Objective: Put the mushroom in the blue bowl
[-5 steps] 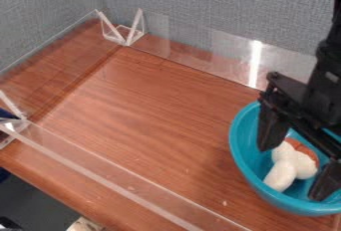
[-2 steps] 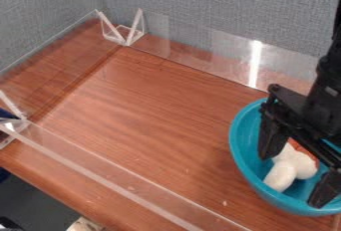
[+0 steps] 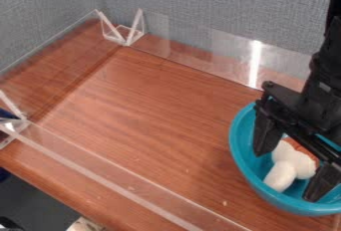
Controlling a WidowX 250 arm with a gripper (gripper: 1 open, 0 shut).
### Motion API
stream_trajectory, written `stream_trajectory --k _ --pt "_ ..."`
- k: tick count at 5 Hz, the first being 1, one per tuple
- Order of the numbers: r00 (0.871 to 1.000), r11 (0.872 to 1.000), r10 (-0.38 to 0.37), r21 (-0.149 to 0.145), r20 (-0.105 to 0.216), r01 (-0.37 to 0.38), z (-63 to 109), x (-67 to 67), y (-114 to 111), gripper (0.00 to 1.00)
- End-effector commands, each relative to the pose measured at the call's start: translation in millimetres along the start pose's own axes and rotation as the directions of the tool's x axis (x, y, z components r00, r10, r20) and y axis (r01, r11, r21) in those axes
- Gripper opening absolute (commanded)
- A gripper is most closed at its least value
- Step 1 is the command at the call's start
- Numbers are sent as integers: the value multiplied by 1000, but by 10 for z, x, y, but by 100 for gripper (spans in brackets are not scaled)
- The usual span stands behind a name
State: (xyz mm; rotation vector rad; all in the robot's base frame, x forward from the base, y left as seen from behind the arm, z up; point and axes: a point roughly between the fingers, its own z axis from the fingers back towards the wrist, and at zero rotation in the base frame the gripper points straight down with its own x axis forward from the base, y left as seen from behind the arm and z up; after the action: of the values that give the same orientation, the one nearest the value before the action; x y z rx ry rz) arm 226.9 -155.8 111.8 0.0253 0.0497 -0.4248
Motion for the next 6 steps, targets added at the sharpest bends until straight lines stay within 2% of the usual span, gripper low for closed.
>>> stream_trajectory --k 1,3,4,6 --pt "999 1000 12 -22 48 -11 4 154 23 100" --pt "999 999 -4 -48 37 6 -389 381 -42 100" --pt "999 999 11 -43 46 -9 -468 466 18 100" --pt "998 999 25 -34 54 -23 -555 522 80 100"
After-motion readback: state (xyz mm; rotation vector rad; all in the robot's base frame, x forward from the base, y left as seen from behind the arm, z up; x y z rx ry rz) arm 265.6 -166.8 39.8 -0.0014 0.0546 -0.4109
